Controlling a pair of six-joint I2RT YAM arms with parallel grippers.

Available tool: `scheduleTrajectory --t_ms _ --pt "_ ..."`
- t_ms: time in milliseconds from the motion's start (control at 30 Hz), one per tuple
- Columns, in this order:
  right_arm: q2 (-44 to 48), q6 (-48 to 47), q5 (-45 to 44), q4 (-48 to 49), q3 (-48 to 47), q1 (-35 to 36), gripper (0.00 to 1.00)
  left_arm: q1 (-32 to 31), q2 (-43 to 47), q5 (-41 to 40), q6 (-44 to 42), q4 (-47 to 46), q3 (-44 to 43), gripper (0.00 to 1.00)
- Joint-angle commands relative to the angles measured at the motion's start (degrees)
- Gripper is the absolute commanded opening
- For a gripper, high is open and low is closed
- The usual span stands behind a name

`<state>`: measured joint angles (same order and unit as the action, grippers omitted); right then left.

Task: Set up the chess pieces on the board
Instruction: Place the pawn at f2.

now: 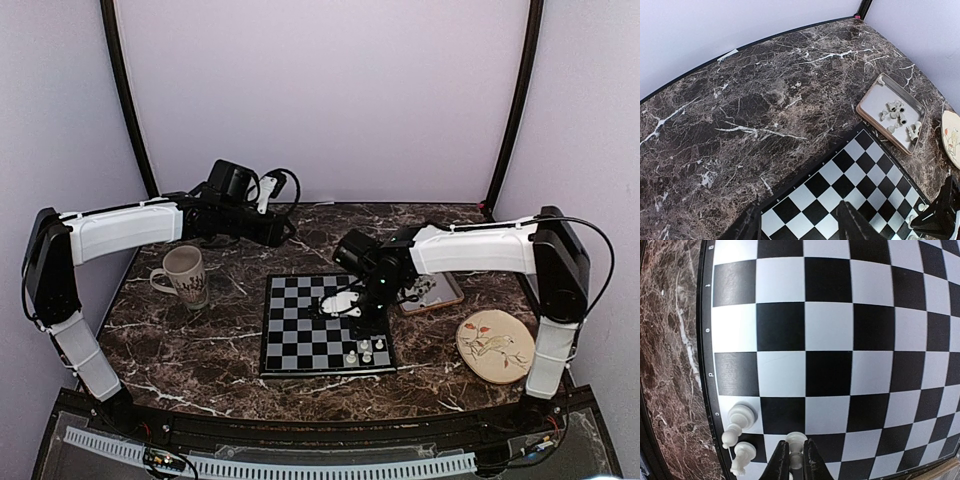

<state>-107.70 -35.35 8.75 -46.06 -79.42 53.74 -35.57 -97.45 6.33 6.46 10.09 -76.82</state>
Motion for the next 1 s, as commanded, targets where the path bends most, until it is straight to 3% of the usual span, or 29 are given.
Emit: scheduleTrajectory --t_ms 0,967 --pt "-1.77 -1.4 0.08 -2.17 0.06 1.43 0.11 -0.02 1.55 -0.45 -0.4 0.18 -0.19 0.54" --pt "-5.94 -0.93 0.78 -1.96 -3.17 3.74 0.14 -0.02 1.76 0.18 -0.58 0.4 -0.49 0.54"
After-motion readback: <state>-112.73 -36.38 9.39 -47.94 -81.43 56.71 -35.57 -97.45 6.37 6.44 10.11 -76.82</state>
